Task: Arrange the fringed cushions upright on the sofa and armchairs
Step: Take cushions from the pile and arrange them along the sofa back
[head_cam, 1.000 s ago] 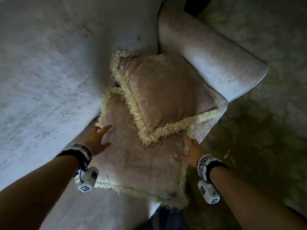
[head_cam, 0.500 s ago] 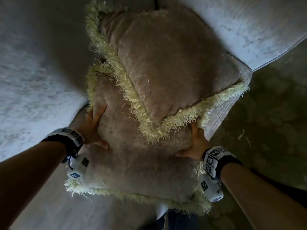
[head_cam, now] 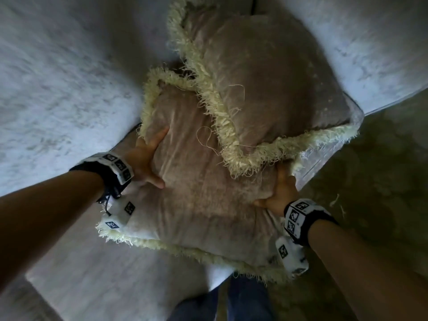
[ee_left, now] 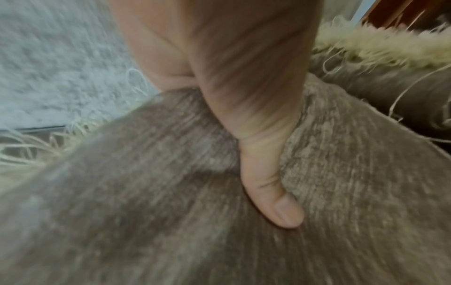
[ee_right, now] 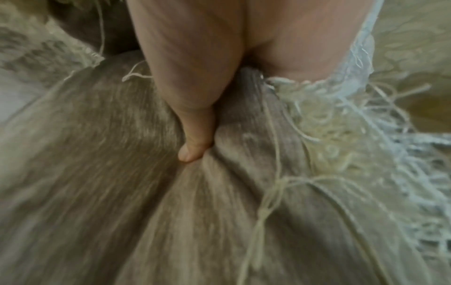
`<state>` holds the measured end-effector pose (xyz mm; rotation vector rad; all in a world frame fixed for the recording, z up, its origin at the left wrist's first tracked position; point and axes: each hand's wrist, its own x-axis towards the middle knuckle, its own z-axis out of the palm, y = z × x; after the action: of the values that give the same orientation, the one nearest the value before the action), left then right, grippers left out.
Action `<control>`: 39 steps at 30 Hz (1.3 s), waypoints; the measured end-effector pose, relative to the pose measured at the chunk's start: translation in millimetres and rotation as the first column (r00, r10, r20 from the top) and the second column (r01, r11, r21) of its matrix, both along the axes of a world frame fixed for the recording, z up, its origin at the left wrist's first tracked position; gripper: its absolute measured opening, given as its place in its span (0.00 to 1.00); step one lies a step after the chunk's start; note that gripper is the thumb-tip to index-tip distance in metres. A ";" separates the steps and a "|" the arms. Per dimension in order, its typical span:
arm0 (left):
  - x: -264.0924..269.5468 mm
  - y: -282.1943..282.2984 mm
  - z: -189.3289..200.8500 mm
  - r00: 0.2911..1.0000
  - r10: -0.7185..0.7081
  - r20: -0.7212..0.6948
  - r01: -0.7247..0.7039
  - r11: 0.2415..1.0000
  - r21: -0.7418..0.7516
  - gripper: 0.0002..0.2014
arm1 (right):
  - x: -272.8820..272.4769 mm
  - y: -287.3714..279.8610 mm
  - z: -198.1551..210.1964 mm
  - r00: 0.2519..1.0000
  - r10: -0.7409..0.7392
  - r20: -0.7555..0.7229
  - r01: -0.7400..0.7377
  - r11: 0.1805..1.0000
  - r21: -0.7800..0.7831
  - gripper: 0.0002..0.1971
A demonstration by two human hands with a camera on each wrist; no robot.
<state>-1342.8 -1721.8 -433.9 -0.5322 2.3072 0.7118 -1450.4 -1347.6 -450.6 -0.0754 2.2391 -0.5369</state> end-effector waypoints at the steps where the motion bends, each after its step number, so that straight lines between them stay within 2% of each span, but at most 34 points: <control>1: 6.7 3.2 7.7 1.000 0.016 0.012 -0.016 1.000 0.007 0.78 | 1.0 -0.7 6.2 1.000 0.019 -0.019 -0.020 0.999 -0.025 0.74; 5: 59.5 14.9 30.6 0.995 0.103 0.015 -0.104 0.994 0.028 0.76 | 26.2 -2.2 25.7 0.991 0.133 0.028 -0.130 0.988 -0.087 0.70; 8: 129.8 17.7 43.7 0.985 0.173 0.024 -0.173 0.985 0.015 0.76 | 58.0 -12.6 33.7 0.967 0.238 0.091 -0.226 0.966 -0.127 0.70; 11: 204.3 20.5 59.8 0.955 0.295 0.026 -0.293 0.954 -0.059 0.76 | 87.3 -37.2 38.5 0.932 0.339 0.131 -0.314 0.932 -0.180 0.70; 16: 308.6 25.2 94.3 0.861 0.504 -0.072 -0.509 0.851 -0.131 0.76 | 123.0 -96.1 50.8 0.801 0.598 0.017 -0.579 0.783 -0.227 0.69; 21: 380.4 33.1 125.5 0.735 0.664 -0.137 -0.678 0.723 -0.134 0.72 | 143.2 -152.4 85.2 0.687 0.721 -0.090 -0.719 0.656 -0.231 0.67; 25: 408.1 33.2 150.3 0.640 0.733 -0.229 -0.766 0.633 -0.114 0.70 | 149.2 -196.5 126.7 0.596 0.785 -0.168 -0.801 0.567 -0.194 0.63; 28: 414.4 17.6 170.1 0.586 0.750 -0.306 -0.803 0.587 -0.100 0.69 | 147.3 -238.6 153.0 0.545 0.804 -0.237 -0.838 0.520 -0.166 0.65; 31: 412.3 -9.1 188.6 0.507 0.759 -0.409 -0.845 0.531 -0.063 0.67 | 142.6 -284.2 177.0 0.551 0.774 -0.313 -0.834 0.516 -0.194 0.67; 34: 407.5 -43.7 197.8 0.458 0.732 -0.505 -0.870 0.486 -0.085 0.68 | 136.8 -330.0 196.5 0.548 0.709 -0.444 -0.834 0.506 -0.220 0.65; 37: 405.0 -80.5 192.1 0.415 0.689 -0.595 -0.887 0.452 -0.095 0.67 | 130.0 -369.3 203.9 0.507 0.667 -0.546 -0.849 0.495 -0.184 0.65; 39: 402.3 -102.1 182.8 0.416 0.678 -0.607 -0.889 0.444 -0.112 0.65 | 127.7 -388.2 201.8 0.496 0.638 -0.588 -0.844 0.513 -0.156 0.64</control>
<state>-940.4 -1823.9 -251.2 -2.0272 2.5910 0.8204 -1322.7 -1735.7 -248.7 -1.5423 2.1577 -0.5110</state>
